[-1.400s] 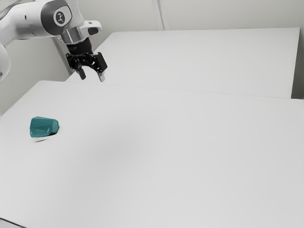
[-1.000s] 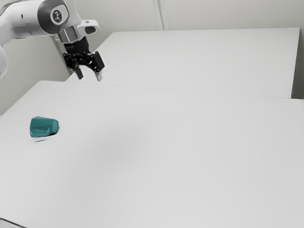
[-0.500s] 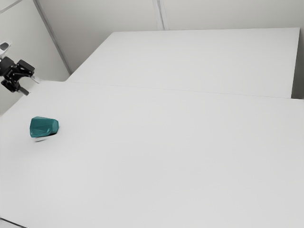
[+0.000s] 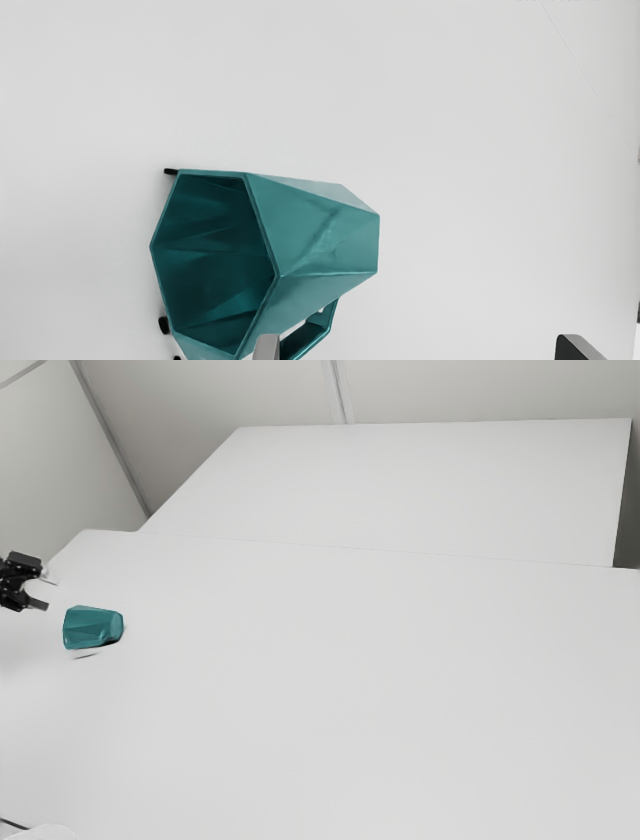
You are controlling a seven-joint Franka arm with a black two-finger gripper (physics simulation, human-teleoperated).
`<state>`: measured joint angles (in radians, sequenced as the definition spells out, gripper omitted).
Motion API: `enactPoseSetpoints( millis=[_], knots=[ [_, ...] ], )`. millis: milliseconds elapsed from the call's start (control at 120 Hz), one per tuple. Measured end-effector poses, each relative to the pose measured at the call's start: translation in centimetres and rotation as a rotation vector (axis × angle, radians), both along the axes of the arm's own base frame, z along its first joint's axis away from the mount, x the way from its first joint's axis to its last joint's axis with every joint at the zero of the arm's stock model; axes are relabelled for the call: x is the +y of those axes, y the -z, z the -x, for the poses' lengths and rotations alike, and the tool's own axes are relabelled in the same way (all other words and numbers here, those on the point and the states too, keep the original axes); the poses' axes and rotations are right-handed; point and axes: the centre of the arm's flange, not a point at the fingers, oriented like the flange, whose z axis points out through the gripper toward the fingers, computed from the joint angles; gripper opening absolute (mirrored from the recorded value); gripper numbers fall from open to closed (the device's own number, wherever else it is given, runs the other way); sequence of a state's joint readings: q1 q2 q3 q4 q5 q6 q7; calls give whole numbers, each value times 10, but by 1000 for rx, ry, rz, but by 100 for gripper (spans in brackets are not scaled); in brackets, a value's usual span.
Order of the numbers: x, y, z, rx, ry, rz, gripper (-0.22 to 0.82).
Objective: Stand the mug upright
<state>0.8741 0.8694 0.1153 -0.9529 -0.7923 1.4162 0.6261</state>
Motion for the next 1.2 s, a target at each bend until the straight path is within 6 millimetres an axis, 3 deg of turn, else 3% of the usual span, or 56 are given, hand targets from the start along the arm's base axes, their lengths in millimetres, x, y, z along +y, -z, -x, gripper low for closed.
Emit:
enactPoseSetpoints(
  millis=[92, 275, 525, 700, 933, 1058, 1200],
  knots=[
    [7, 27, -2, -24, -4, 15, 60],
    [7, 56, -12, -90, -8, 41, 60],
    [1, 79, -20, -143, -17, 75, 60],
    [-14, 87, -34, -166, 4, 105, 60],
    [-18, 80, -36, -179, 27, 112, 7],
    [-21, 78, -36, -186, 39, 131, -6],
    [-26, 67, -36, -192, 59, 155, -12]
  ],
)
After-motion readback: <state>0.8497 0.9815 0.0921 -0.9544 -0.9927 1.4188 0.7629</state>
